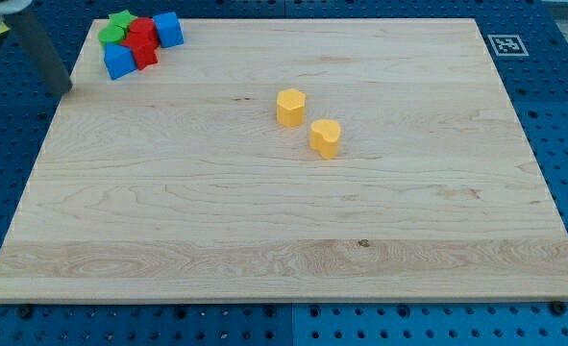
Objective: Separate the green star from green circle
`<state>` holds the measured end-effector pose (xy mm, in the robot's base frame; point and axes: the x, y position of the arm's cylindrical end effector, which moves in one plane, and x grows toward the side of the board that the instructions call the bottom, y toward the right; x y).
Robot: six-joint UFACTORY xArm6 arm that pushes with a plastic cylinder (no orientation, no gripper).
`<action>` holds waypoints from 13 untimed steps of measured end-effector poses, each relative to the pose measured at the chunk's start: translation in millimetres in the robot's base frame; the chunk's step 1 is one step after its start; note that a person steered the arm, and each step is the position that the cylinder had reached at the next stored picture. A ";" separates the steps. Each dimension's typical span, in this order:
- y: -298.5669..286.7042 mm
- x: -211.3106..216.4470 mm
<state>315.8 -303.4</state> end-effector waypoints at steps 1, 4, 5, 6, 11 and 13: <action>1.1 -64.9; 23.0 -124.1; 58.2 -124.0; 65.7 -122.8; 83.8 -54.8; 107.2 -55.0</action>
<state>260.8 -196.2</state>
